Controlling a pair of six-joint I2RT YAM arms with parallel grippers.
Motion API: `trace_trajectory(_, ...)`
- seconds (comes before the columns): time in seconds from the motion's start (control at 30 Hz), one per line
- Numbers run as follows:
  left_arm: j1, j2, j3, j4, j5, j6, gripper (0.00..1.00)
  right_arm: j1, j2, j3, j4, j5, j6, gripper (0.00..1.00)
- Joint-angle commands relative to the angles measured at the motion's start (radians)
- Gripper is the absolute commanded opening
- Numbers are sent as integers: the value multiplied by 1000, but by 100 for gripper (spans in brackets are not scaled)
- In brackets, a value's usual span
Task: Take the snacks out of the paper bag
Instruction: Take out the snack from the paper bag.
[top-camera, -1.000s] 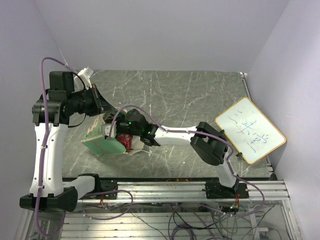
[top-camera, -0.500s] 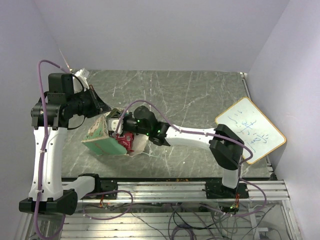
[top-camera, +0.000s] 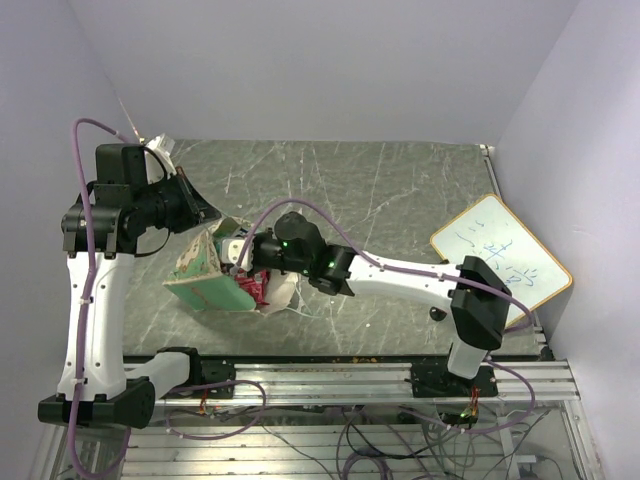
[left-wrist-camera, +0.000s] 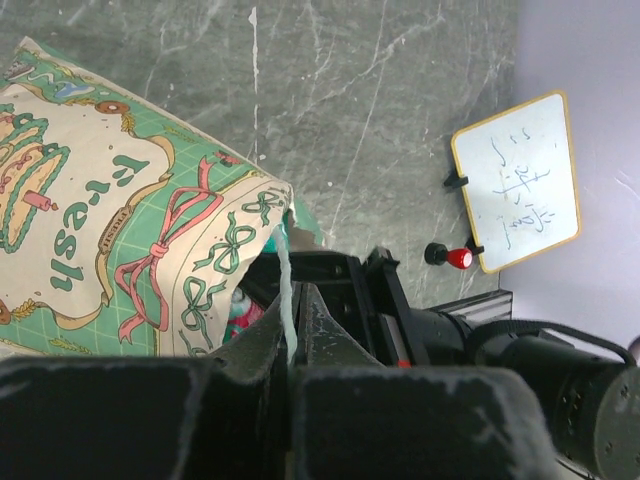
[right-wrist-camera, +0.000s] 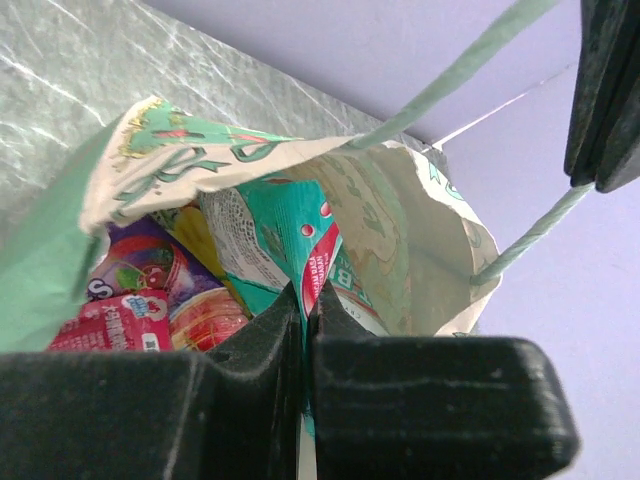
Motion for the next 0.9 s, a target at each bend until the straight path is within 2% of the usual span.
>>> trace_trajectory(0.0,1,-1,48,35,-23,-20,7,25,-80,9,-60,52,-10,0)
trace_trajectory(0.27,1,-4,83,27,-16,-50,7,38,-160,26,-156,170,77,0)
trace_trajectory(0.53,1,-31,37,66,5,-124,7,39,-243,93,-287,269,284,0)
trace_trajectory(0.87,1,-53,17,72,-41,-128,7,39,-544,129,-486,373,576,0)
